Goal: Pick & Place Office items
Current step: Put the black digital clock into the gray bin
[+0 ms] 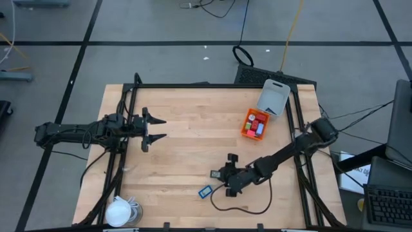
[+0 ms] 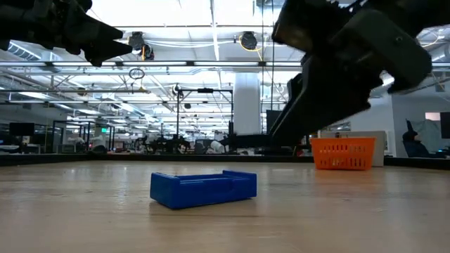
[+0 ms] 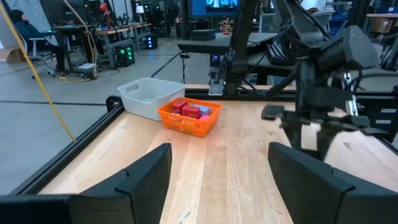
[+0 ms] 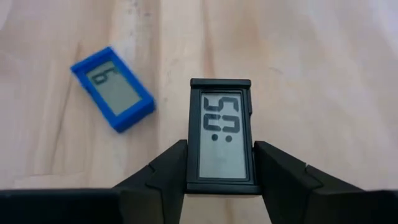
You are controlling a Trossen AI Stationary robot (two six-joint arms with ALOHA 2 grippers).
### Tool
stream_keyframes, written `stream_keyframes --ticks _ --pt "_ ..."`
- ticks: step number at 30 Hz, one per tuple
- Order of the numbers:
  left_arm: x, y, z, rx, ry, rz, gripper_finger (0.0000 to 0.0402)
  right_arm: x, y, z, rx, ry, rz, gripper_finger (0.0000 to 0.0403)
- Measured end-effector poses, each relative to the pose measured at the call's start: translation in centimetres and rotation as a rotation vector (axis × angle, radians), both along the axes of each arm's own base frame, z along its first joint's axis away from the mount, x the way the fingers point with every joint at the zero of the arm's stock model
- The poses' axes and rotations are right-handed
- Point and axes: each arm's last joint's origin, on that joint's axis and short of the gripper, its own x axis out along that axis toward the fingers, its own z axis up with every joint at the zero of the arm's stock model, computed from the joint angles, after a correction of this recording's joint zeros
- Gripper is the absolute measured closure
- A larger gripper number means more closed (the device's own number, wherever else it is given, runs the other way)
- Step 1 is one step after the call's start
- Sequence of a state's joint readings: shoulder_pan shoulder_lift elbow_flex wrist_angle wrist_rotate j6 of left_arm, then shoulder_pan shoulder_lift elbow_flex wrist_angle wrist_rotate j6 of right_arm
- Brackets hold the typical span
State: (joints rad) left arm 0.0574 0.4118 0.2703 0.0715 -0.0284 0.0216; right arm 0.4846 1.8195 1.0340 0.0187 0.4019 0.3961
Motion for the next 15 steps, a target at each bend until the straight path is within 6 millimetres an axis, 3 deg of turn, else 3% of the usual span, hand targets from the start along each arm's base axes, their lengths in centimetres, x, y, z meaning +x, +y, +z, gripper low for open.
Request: stream_keyframes --ticks 8,15 --pt "0.0 0.0 0.0 0.0 0.0 0.0 0.0131 -2.0 -1.0 3.2 0.023 -0.07 -0.014 0.025" --pt "0.0 0.0 0.0 0.0 0.0 0.0 0.0131 -6.3 -3.2 2.7 0.093 -0.203 -0.046 0.0247"
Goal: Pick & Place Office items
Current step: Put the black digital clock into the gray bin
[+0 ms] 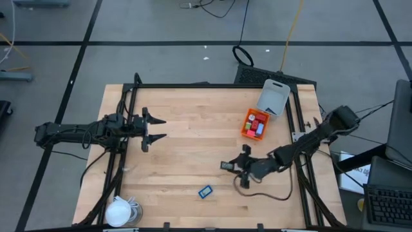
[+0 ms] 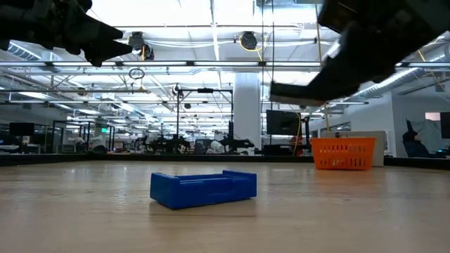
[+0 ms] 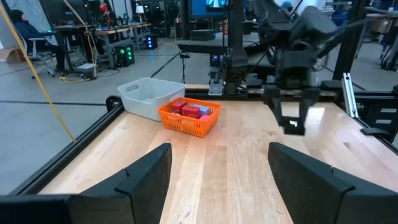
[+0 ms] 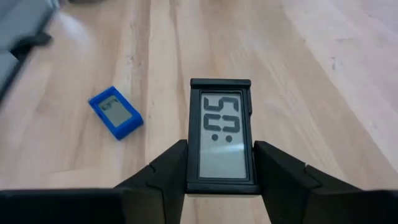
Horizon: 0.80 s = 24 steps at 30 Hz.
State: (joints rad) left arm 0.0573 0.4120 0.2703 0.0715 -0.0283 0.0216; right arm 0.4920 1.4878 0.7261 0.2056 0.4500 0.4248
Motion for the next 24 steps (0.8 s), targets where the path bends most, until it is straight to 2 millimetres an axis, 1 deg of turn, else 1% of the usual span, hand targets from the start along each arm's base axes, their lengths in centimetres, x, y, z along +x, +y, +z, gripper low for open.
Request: stream_keyframes --ticks 4,8,13,18,24 --pt "0.0 0.0 0.0 0.0 0.0 0.0 0.0131 -2.8 -1.5 -0.8 0.082 -0.077 -0.023 0.0252" --pt "0.0 0.0 0.0 0.0 0.0 -0.001 0.0131 -5.4 -2.8 -1.6 0.152 -0.19 -0.055 0.0246" --pt "0.0 0.0 0.0 0.0 0.0 0.0 0.0131 -7.9 -3.7 -2.5 0.211 -0.326 -0.042 0.0252" --pt "0.0 0.0 0.0 0.0 0.0 0.0 0.0131 -9.0 -4.2 -3.0 0.218 -0.402 -0.052 0.0252" --pt "0.0 0.0 0.0 0.0 0.0 0.0 0.0131 -9.1 -4.4 -3.0 0.195 -0.419 -0.113 0.0249"
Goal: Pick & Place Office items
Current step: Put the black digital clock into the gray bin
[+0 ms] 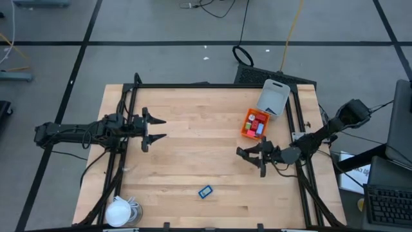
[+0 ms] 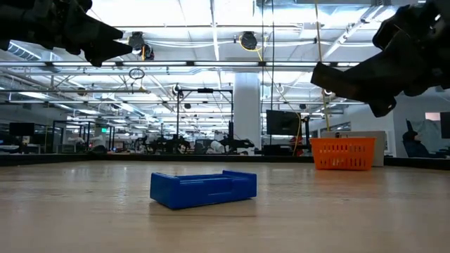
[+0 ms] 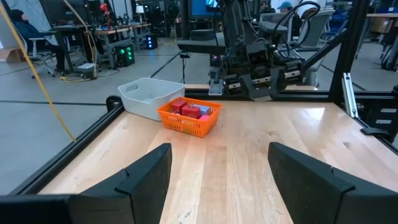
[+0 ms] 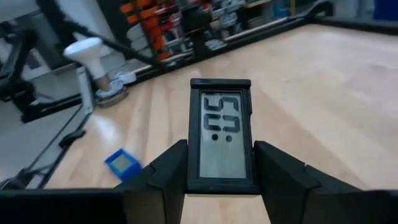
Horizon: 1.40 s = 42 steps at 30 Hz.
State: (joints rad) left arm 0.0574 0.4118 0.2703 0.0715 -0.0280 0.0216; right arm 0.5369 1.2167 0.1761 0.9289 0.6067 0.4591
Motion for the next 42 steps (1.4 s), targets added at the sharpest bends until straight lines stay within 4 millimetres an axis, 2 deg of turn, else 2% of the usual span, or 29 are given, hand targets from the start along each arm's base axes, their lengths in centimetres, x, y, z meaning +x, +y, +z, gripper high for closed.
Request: stream_keyframes --ticks 9,18,25,31,37,42 --pt "0.0 0.0 0.0 0.0 0.0 0.0 0.013 -0.2 -0.9 0.2 -0.045 -0.039 -0.317 0.0245" --pt "0.0 0.0 0.0 0.0 0.0 0.0 0.0131 0.0 -2.3 0.3 -0.047 -0.062 -0.54 0.025" --pt "0.0 0.0 0.0 0.0 0.0 0.0 0.0131 0.7 -5.1 0.4 -0.064 -0.054 -0.692 0.0249" --pt "0.0 0.0 0.0 0.0 0.0 0.0 0.0131 0.7 -8.2 1.7 -0.046 -0.091 -0.74 0.0249" --pt "0.0 0.0 0.0 0.0 0.0 0.0 0.0131 -0.9 -10.7 1.9 -0.054 -0.019 -0.891 0.0252" --pt "0.0 0.0 0.0 0.0 0.0 0.0 0.0131 -2.4 -12.3 1.7 0.028 0.036 -0.932 0.0253"
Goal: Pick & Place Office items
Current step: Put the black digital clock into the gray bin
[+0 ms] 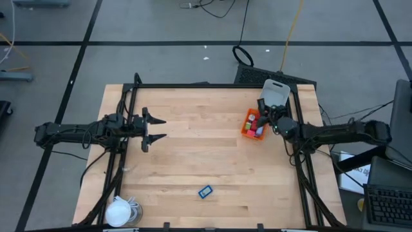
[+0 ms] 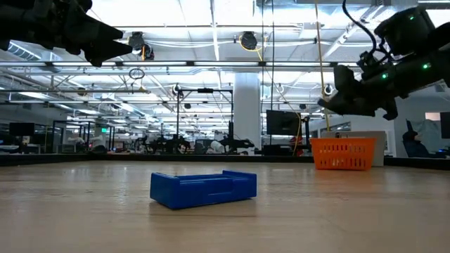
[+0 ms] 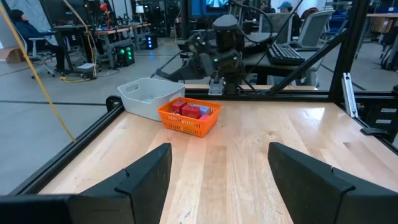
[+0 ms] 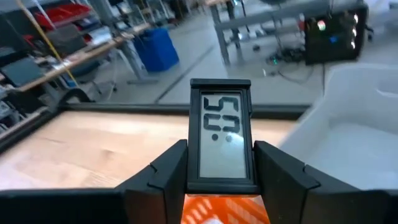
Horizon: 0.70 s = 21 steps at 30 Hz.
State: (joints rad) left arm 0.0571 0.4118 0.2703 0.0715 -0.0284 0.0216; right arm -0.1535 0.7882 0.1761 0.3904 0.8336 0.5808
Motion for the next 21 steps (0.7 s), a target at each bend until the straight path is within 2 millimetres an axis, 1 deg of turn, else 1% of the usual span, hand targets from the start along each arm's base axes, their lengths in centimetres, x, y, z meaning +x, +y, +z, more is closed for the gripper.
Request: stream_keyframes --ticks 4,7,14,21 --pt "0.0 0.0 0.0 0.0 0.0 0.0 0.0131 -1.1 -1.0 -0.5 0.065 0.042 -0.03 0.0248" --pt "0.0 0.0 0.0 0.0 0.0 0.0 0.0131 -1.8 -1.4 -0.8 0.099 0.079 -0.06 0.0252" --pt "0.0 0.0 0.0 0.0 0.0 0.0 0.0131 -2.5 -2.2 -0.7 0.106 0.092 -0.086 0.0248" --pt "0.0 0.0 0.0 0.0 0.0 0.0 0.0131 -3.8 -3.1 -1.7 0.159 0.206 -0.193 0.0253"
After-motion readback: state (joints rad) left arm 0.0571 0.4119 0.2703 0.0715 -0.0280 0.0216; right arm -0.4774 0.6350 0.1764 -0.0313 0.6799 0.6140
